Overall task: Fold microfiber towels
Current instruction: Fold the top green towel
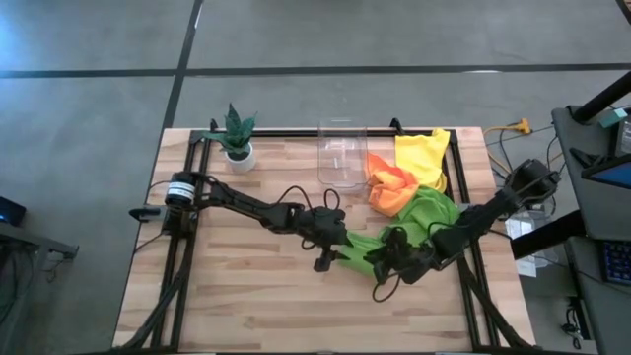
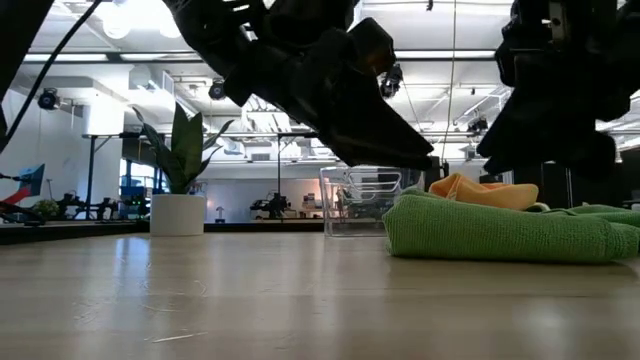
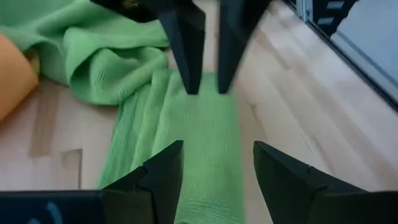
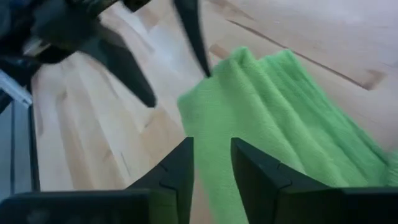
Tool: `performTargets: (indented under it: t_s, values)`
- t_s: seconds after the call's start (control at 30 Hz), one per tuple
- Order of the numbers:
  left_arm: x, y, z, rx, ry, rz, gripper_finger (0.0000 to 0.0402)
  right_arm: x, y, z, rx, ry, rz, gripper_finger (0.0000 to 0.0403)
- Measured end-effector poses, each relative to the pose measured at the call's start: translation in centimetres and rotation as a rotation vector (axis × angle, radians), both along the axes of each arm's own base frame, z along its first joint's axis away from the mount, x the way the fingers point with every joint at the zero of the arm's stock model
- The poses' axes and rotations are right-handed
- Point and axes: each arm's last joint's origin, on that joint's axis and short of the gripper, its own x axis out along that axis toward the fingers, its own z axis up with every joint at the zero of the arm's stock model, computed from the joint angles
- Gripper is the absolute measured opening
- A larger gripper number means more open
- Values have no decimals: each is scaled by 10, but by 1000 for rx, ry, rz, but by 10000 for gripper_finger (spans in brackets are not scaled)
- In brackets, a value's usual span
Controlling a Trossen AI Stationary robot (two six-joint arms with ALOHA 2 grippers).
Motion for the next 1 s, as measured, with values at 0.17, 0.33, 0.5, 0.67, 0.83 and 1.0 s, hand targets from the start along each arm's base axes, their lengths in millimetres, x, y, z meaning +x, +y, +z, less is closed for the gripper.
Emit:
performTargets:
  t_s: [0.17, 0.33, 0.5, 0.67, 0.83, 1.0]
  values:
    - [1, 0, -11, -1, 32, -2, 178, 7, 6, -6, -85, 36, 72, 152]
    - [3, 0, -13, -1, 26, -3, 178, 11, 9, -13, -163, 124, 100, 186]
    - [6, 0, -17, 1, 21, -2, 178, 15, 12, -20, -214, 209, 104, 191]
    - [9, 3, -35, 5, 70, 5, 178, 15, 12, -28, -241, 257, 103, 192]
    - [10, 10, -46, 14, 96, 24, 178, 15, 11, -31, -242, 270, 94, 192]
    - [9, 22, -50, 48, 131, 92, 178, 9, 8, -33, -235, 319, 48, 192]
